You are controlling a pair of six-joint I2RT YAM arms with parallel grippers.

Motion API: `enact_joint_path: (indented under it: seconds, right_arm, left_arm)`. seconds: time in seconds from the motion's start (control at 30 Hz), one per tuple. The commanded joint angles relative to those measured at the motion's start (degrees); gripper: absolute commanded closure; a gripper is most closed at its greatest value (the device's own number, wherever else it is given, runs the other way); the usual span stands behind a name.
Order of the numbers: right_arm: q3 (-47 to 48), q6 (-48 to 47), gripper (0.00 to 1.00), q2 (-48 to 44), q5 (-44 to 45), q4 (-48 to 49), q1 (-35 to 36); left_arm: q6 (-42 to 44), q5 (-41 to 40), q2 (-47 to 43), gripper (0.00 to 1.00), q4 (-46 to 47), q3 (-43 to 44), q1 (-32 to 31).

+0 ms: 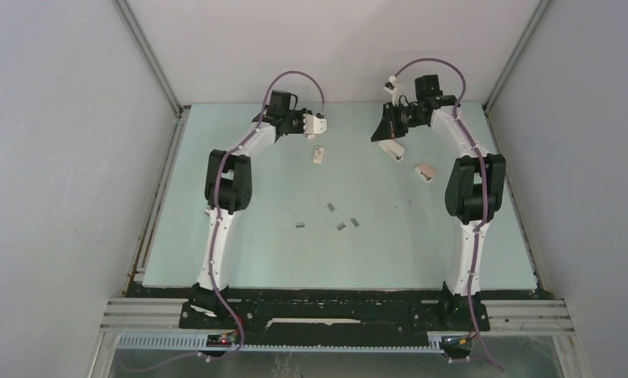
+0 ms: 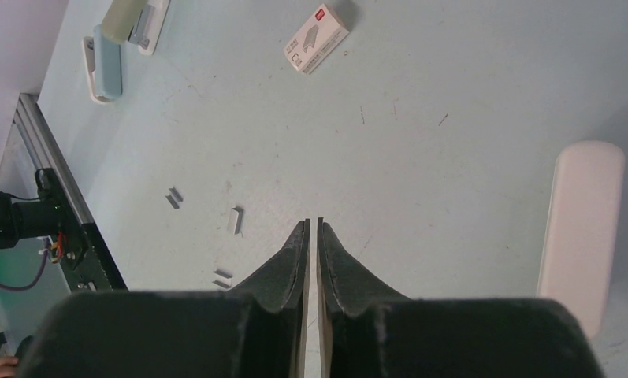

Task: Unload the staples from the stapler
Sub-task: Move the staple box to the center of the board.

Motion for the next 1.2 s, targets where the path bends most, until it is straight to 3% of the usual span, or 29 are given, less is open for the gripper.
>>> enact_joint_path:
  seconds: [0.0, 0.4, 0.63, 1.17]
  right_arm:
    - [0.3, 1.6, 0.87, -2.8, -2.0, 1.5, -0.9]
    - [0.7, 1.8, 0.88, -2.1, -3.3, 1.3, -1.8]
    - [-1.1, 2.0, 0.88, -3.8, -3.3, 2.1, -2.0]
    - [-6.4, 1.9, 0.88, -7.7, -3.7, 4.2, -2.8]
  left_arm:
    - [7.3, 5.1, 0.9, 0.67, -2.5, 1.2, -0.6]
    - [13.5, 10.5, 1.3, 0.62, -3.0, 1.0, -0.6]
    - [17.4, 12.8, 0.5, 0.54, -7.4, 0.7, -0.5]
    - [19.7, 13.5, -1.6, 0.53, -9.4, -2.3, -0.7]
